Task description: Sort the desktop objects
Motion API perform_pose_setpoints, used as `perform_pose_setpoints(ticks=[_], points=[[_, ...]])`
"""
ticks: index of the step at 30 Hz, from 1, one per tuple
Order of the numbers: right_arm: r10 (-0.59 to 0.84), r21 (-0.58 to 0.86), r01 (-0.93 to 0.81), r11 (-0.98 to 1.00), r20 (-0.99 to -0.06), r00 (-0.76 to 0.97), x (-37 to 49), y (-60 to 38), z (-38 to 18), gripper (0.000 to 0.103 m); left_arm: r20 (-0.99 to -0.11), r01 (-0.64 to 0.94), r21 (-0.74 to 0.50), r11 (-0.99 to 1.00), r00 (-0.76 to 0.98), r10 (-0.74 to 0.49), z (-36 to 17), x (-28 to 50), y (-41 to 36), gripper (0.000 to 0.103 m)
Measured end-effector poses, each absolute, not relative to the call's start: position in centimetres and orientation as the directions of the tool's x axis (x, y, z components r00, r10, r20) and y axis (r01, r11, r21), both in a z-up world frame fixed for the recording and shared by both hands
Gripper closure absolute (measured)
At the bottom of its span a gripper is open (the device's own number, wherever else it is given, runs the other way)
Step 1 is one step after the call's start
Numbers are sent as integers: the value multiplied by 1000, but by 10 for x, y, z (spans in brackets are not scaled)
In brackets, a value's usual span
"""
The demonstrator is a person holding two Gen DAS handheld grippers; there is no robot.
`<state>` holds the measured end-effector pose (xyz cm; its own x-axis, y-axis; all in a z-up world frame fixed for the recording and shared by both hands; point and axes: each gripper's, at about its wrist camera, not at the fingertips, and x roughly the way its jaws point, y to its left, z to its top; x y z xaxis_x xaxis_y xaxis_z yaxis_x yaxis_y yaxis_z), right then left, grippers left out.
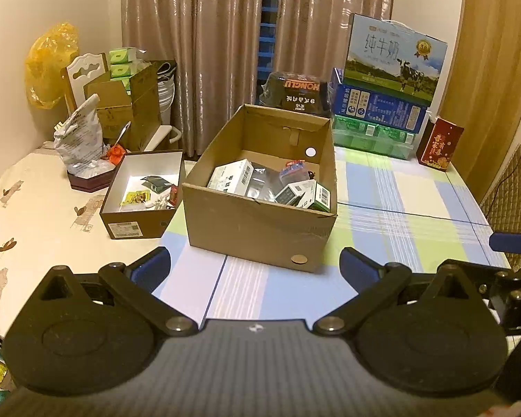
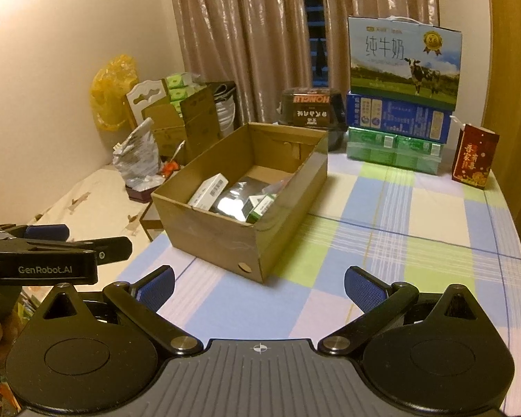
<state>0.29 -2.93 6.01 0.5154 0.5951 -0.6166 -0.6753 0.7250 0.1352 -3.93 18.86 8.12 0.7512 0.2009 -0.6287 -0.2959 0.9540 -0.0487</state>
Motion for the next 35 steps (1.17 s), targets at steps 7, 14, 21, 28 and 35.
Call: perform_pose_setpoints(ticks=[7, 14, 21, 28, 35], points=[[597, 140, -672, 727, -612, 519, 4, -35, 59, 2, -626, -296, -39, 954, 751, 208, 84, -38, 184, 1], [595, 144, -665, 733, -610, 524, 4, -37, 57, 2, -629, -282, -37, 959, 752, 197, 85, -35, 180, 1], [594, 140, -665, 733, -609, 526, 3, -37, 57, 2, -633, -281, -34, 959, 749, 197, 83, -36, 178, 1], [594, 142, -665, 733, -608, 526, 3, -39, 56, 2, -635, -275, -32, 961, 748, 193, 82, -36, 177, 1], [592, 140, -665, 734, -611, 525, 1, -37, 54, 2, -613, -267, -17, 964, 764, 201, 80, -39, 174, 1]])
